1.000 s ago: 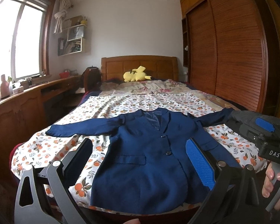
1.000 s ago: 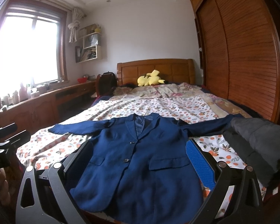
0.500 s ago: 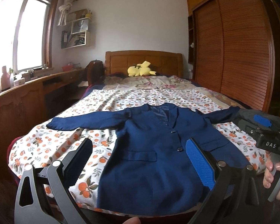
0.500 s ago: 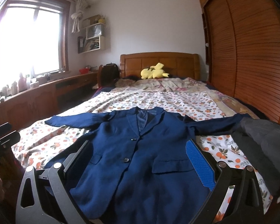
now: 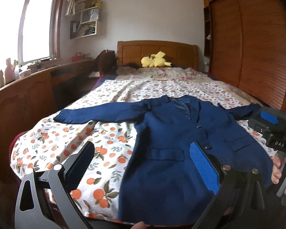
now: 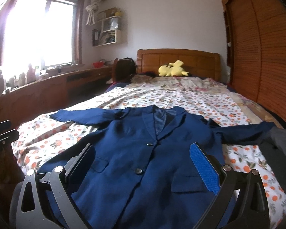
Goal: Fold large clothes
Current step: 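Grasp the blazer sleeve cuff with the left gripper and fold it across the body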
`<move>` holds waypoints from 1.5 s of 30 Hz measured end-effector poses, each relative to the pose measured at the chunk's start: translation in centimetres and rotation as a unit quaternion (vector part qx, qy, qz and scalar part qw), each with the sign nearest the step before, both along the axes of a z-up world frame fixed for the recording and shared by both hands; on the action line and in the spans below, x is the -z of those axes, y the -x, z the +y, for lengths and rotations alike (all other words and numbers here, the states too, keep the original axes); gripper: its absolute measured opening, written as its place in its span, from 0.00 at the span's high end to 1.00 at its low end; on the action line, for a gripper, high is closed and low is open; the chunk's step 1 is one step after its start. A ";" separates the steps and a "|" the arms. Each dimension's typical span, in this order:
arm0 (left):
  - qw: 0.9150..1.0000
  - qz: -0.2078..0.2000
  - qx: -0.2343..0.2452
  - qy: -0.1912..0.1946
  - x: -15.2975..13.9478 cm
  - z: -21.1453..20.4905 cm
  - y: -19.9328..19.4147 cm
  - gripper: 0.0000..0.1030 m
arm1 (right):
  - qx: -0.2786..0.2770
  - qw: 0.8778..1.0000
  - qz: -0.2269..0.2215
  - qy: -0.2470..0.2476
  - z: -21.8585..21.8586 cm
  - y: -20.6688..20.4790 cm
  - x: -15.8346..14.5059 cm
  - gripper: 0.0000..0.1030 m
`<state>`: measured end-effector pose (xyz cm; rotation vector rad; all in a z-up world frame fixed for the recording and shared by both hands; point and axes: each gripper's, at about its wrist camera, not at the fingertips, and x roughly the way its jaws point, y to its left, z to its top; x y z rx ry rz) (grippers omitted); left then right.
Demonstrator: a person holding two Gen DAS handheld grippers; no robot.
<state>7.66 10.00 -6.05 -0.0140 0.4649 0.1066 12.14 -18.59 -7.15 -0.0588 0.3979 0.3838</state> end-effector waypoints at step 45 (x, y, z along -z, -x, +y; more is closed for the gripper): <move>0.980 0.145 -0.111 0.077 8.8 23.4 -27.8 0.29 | -0.098 0.988 0.108 0.042 10.3 -16.1 7.9 0.21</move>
